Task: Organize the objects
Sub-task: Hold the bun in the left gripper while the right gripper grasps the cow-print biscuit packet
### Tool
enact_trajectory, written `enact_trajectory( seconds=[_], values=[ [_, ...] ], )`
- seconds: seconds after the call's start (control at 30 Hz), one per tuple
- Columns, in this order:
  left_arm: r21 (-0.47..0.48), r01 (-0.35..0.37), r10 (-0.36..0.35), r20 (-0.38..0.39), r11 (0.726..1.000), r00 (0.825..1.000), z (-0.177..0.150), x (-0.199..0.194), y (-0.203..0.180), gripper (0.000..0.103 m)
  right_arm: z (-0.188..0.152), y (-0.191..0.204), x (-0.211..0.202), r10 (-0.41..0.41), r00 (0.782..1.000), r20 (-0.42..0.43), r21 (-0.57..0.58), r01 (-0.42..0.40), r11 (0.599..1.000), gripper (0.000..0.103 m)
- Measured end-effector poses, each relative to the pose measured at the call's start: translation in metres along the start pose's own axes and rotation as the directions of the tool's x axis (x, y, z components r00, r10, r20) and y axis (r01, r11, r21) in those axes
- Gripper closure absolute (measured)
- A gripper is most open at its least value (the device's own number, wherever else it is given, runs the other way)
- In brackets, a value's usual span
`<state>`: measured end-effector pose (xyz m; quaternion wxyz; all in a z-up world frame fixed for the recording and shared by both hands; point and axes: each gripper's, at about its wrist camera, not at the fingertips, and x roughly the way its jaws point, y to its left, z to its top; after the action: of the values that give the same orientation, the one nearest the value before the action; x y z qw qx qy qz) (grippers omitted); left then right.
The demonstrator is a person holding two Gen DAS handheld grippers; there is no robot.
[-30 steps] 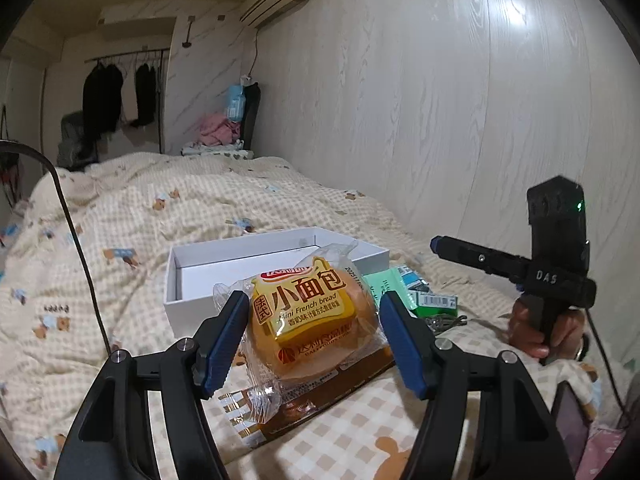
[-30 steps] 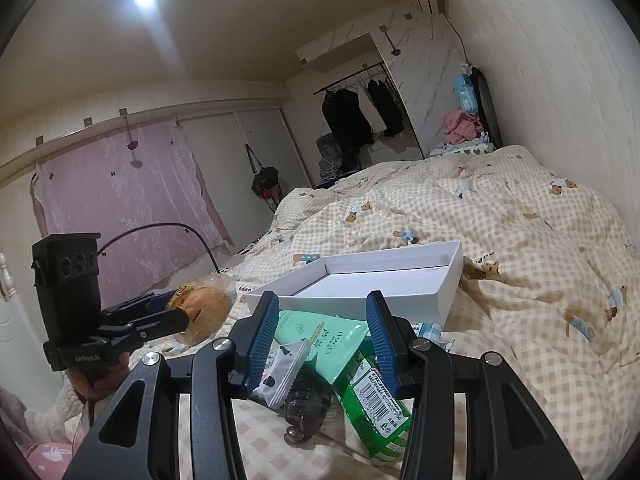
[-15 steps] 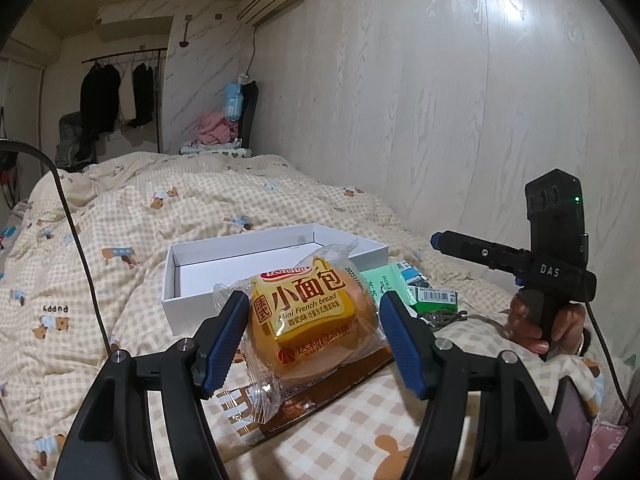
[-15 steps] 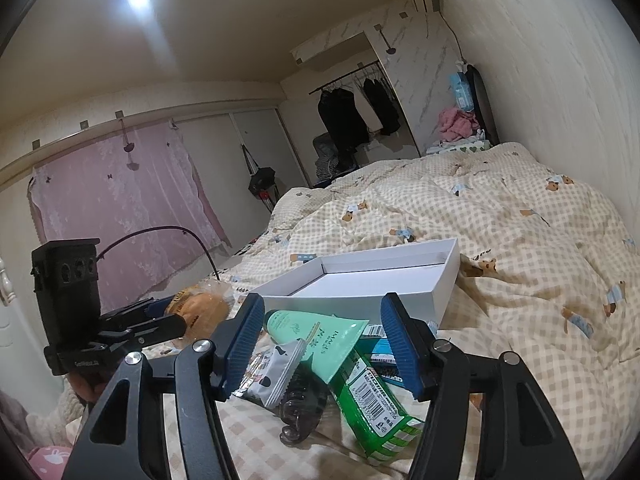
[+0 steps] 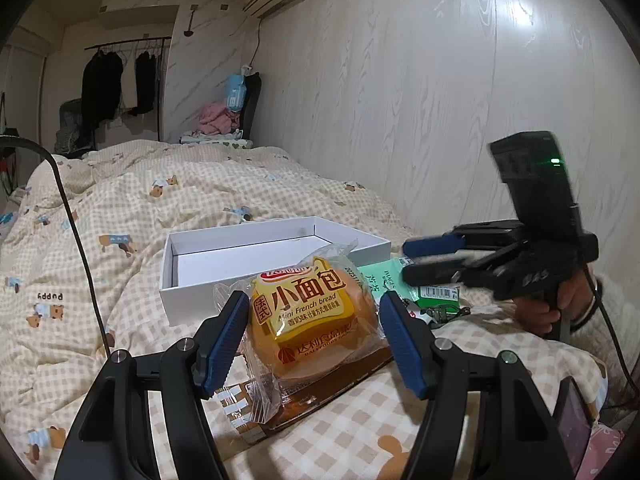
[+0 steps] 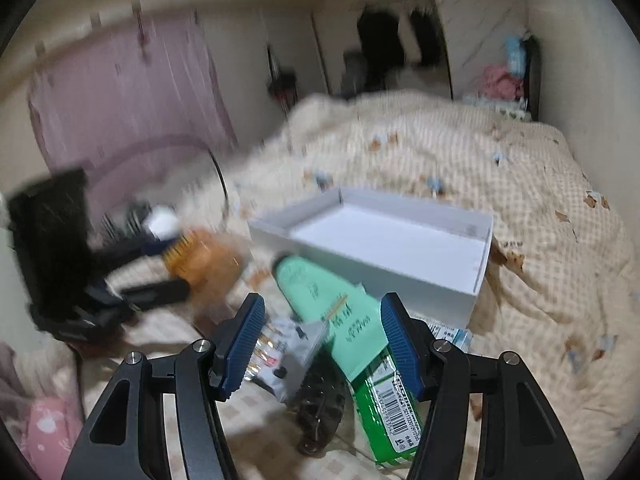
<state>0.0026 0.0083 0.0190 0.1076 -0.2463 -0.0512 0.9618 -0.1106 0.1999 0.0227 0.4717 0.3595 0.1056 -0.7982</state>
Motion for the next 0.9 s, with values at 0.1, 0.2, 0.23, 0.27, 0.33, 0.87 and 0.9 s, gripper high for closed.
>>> enact_trajectory(
  seconds=[0.1,0.2,0.23,0.27,0.33,0.87,0.9],
  values=[
    [-0.009,-0.004,0.004,0.006,1.000,1.000,0.000,-0.001,0.002,0.032,0.004,0.002,0.013,0.001,0.999,-0.050,-0.013,-0.002,1.000,0.041],
    [-0.025,-0.004,0.004,0.003,1.000,1.000,0.000,-0.001,0.005,0.032,0.007,0.002,0.012,0.008,0.999,-0.054,-0.019,-0.009,1.000,0.041],
    [-0.029,-0.004,0.005,0.003,1.000,1.000,-0.001,-0.001,0.006,0.032,0.007,0.002,0.010,0.040,0.998,-0.057,-0.009,-0.041,0.999,0.041],
    [-0.034,-0.004,0.004,0.003,0.999,1.000,-0.001,-0.001,0.007,0.032,0.009,0.003,0.008,0.056,0.996,-0.065,-0.002,-0.056,0.998,0.042],
    [-0.047,0.003,-0.003,0.003,0.999,1.000,-0.001,-0.001,0.010,0.032,0.007,0.003,0.005,0.081,0.993,-0.083,0.016,-0.080,0.997,0.052],
    [-0.078,0.014,-0.014,0.002,0.997,1.000,-0.001,0.001,0.014,0.032,0.001,-0.030,-0.004,0.161,0.985,-0.059,0.292,-0.137,0.947,0.085],
    [-0.077,0.012,-0.012,0.000,0.997,1.000,-0.001,0.002,0.014,0.032,0.002,-0.031,-0.008,0.147,0.988,-0.048,0.289,-0.127,0.949,0.085]
  ],
)
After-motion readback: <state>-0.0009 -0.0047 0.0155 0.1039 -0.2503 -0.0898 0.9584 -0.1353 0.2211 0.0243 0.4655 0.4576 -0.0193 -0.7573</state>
